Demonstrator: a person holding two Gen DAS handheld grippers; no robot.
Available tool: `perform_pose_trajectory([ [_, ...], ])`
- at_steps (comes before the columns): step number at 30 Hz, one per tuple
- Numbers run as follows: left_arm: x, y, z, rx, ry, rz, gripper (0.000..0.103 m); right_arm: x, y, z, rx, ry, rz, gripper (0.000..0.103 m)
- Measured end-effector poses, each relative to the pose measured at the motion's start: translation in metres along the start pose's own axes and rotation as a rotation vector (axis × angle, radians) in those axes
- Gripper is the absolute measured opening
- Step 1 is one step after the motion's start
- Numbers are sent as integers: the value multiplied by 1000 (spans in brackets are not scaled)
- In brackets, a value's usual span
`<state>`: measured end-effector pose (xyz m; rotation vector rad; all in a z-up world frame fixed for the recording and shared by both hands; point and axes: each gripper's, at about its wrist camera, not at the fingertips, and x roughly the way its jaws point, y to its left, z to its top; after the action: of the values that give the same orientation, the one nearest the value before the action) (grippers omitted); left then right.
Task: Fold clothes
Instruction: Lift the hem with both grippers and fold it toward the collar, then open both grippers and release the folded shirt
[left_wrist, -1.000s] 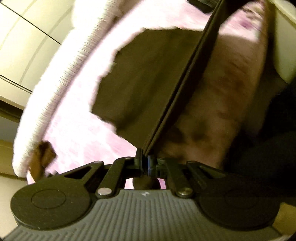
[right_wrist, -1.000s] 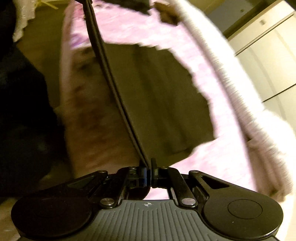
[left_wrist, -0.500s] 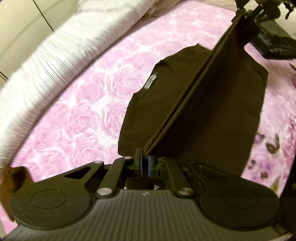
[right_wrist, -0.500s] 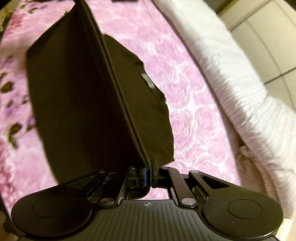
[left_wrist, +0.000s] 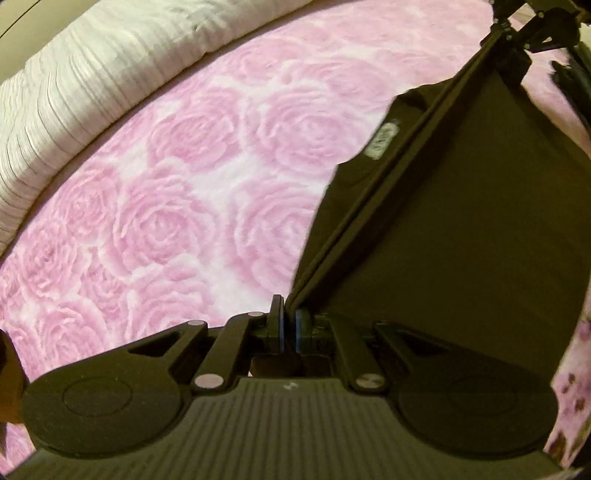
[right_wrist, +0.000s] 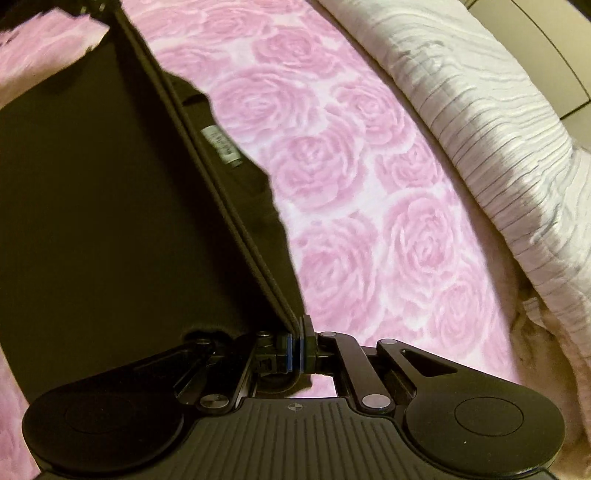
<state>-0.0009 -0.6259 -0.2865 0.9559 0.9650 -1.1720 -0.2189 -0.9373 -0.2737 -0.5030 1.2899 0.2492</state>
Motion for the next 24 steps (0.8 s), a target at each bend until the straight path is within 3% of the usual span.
perform_pose_trajectory([
  [4, 29, 9, 3, -36, 43, 16, 5, 31, -21, 11, 53, -9, 35, 1],
  [9, 40, 14, -5, -92, 60, 81, 18, 65, -35, 8, 198, -6, 64, 6],
  [11, 43, 16, -8, -115, 64, 108, 20, 68, -38, 0, 280, -27, 21, 33],
  [14, 43, 17, -13, -148, 67, 150, 25, 56, -44, -18, 441, -84, -35, 53],
  [19, 13, 10, -30, -193, 43, 205, 25, 17, -36, -48, 647, -209, -58, 54],
  [24, -12, -14, -56, -193, 44, 207, 26, 4, -51, -69, 824, -257, 27, 54],
])
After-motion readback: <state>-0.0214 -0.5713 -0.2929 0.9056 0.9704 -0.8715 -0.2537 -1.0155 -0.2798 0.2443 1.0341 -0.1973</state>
